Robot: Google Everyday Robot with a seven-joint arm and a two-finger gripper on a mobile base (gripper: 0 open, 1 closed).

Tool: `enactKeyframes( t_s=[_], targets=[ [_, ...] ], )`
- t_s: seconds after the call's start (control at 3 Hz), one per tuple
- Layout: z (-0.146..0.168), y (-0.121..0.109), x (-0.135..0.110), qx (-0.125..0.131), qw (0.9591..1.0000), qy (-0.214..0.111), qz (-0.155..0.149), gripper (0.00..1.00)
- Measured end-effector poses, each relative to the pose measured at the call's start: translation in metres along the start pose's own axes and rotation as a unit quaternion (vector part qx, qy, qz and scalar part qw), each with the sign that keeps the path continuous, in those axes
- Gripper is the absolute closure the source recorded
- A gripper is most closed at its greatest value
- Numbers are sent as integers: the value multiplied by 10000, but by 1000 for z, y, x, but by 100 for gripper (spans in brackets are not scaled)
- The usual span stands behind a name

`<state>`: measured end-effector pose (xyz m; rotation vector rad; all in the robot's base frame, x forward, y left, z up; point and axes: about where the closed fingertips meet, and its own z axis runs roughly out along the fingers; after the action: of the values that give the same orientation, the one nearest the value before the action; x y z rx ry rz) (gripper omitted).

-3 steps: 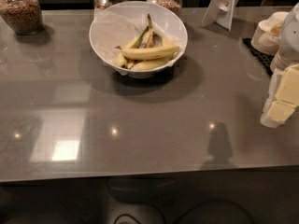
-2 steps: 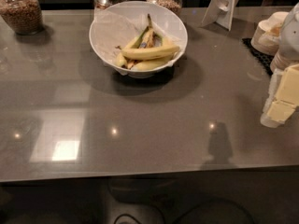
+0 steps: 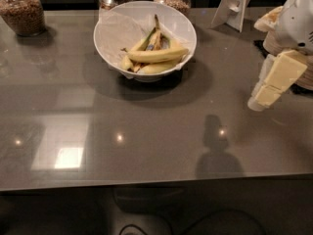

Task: Pick banana from white bowl

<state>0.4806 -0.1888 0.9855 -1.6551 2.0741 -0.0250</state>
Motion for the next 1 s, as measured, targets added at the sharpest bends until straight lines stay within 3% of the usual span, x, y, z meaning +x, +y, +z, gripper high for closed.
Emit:
enactKeyframes(
  t_s=[0.33,0.67,1.0],
  targets=[
    [27,-41,-42,140,9972,-728,-19,0],
    [59,-75,-87,43,9927,-1207,-31,0],
    [94,-91,-136,-259,9864,-1609,-198,0]
  ],
)
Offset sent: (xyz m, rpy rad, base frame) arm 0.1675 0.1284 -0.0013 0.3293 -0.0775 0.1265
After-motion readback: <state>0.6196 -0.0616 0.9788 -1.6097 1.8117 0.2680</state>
